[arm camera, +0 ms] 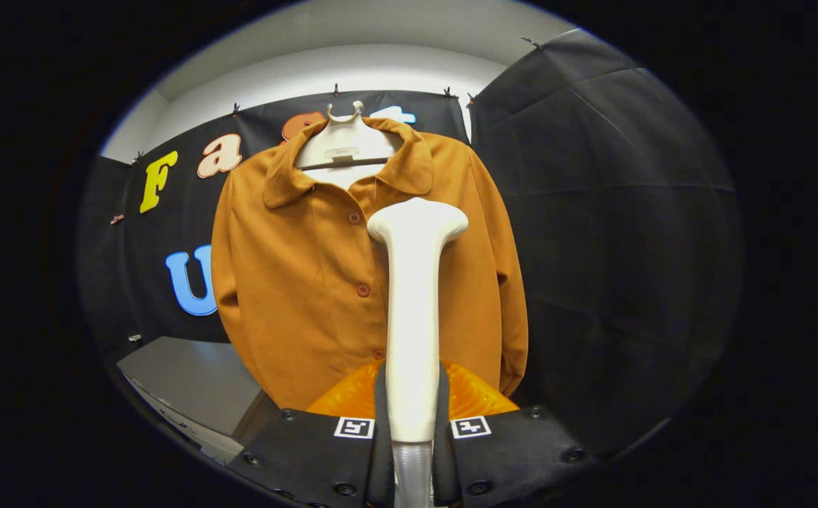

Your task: Iron the clothes twice with a garment steamer, once on the left side and once on the right side.

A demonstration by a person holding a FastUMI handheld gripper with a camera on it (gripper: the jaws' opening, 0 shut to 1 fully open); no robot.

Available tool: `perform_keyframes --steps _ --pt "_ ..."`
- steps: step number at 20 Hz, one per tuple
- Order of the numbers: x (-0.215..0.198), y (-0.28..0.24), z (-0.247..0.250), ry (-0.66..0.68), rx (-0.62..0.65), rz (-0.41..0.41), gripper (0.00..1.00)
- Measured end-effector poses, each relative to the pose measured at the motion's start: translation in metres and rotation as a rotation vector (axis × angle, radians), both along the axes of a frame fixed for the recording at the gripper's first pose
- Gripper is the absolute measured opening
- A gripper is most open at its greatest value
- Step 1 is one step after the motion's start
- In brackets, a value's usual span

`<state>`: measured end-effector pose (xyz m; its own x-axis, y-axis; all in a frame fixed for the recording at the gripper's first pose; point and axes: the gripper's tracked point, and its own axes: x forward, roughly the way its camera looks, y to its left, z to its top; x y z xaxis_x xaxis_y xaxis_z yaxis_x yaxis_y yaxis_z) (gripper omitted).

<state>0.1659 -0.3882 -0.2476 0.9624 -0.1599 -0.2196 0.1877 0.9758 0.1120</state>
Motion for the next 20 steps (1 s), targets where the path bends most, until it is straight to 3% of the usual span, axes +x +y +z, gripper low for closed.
perform_keyframes --steps 20 --pt "-0.071 -0.012 -0.189 0.381 0.082 -0.031 0.25"
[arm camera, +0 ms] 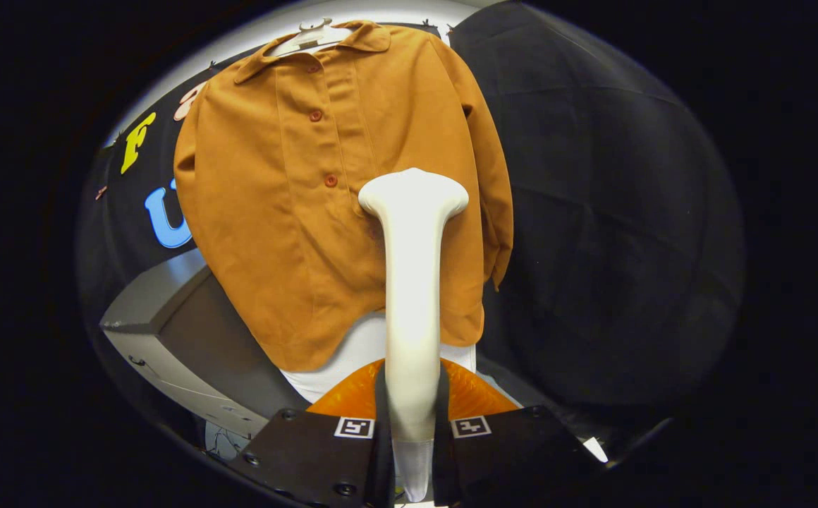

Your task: Iron the clothes twice with a garment steamer, once on the left side and once on the right side.

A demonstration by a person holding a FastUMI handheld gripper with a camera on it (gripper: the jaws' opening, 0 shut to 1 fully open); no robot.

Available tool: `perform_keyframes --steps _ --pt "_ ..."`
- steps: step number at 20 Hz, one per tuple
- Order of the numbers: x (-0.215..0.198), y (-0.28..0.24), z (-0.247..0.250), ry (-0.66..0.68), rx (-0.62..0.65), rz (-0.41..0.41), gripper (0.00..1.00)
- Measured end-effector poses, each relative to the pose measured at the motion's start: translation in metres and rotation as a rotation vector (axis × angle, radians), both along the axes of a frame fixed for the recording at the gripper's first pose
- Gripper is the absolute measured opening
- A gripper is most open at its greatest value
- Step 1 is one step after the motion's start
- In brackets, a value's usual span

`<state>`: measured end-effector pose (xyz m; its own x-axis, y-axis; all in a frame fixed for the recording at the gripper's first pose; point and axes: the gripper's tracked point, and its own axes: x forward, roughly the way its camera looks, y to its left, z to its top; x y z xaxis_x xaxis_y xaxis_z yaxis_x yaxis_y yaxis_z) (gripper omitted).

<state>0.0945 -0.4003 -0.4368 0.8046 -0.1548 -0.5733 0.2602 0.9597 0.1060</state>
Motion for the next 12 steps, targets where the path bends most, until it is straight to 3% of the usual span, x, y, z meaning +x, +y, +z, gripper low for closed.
perform_keyframes --steps 12 --pt "-0.064 0.004 -0.07 0.189 0.025 -0.05 0.25"
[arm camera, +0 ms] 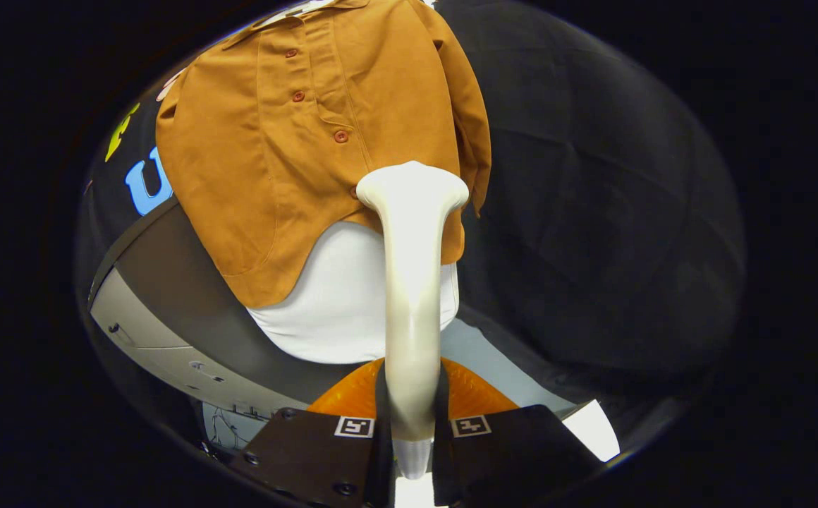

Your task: Iron the clothes twice with a garment steamer, once on the left side and once on the right side.

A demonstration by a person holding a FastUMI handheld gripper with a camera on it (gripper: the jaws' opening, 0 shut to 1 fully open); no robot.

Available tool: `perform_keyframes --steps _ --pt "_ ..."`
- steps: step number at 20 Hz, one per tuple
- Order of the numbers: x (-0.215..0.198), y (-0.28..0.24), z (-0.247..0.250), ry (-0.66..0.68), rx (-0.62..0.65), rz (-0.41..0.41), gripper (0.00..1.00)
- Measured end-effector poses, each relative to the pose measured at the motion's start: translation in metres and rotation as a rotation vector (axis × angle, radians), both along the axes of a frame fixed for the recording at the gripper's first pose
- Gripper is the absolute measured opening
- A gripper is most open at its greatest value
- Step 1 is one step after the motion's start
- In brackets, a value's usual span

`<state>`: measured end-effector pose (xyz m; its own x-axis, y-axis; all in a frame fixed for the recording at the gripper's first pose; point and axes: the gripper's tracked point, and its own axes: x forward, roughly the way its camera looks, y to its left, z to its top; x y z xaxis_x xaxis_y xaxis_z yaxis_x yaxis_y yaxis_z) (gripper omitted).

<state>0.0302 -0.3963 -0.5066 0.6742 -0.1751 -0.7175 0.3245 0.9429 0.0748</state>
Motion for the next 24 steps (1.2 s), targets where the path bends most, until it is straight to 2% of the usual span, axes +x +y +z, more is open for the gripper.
perform_keyframes --steps 5,8,17,24 --pt "-0.018 0.018 0.021 -0.01 -0.022 0.028 0.25" --pt "-0.014 0.033 0.051 -0.057 -0.034 0.041 0.25" --pt "0.04 0.079 0.195 -0.316 -0.099 0.083 0.25" --pt "0.07 0.134 0.289 -0.434 -0.118 0.102 0.24"
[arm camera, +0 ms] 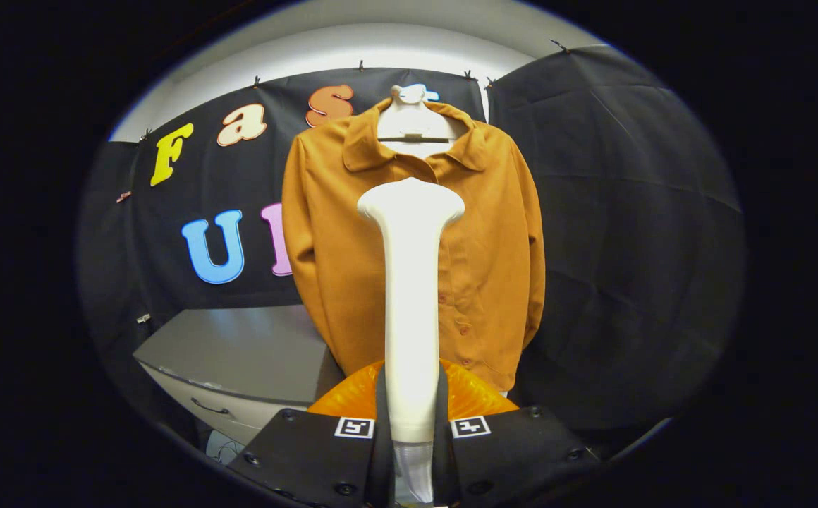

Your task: Iron the clothes twice with a garment steamer, once on the left side and once on the right side.

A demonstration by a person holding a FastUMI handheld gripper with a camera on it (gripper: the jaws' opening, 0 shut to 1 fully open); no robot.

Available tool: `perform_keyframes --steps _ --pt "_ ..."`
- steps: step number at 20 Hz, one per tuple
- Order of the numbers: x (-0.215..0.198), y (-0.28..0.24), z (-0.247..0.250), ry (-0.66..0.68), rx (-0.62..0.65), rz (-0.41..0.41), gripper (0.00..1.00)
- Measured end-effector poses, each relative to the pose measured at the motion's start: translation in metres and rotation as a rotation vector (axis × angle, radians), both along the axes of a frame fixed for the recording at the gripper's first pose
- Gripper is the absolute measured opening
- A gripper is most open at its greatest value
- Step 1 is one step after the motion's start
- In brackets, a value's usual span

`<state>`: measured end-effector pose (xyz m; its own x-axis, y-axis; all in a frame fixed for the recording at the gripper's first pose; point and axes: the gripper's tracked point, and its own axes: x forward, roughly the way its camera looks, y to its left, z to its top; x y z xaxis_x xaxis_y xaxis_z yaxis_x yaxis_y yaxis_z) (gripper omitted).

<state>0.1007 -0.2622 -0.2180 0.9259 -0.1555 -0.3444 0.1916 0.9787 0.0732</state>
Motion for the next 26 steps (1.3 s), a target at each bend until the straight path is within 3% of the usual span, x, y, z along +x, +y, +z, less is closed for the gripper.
perform_keyframes --steps 12,19,26 --pt "0.003 0.117 0.102 -0.127 -0.052 0.09 0.24" --pt "0.0 0.158 0.116 -0.158 -0.06 0.101 0.24" --pt "-0.003 0.165 0.122 -0.18 -0.091 0.083 0.24"
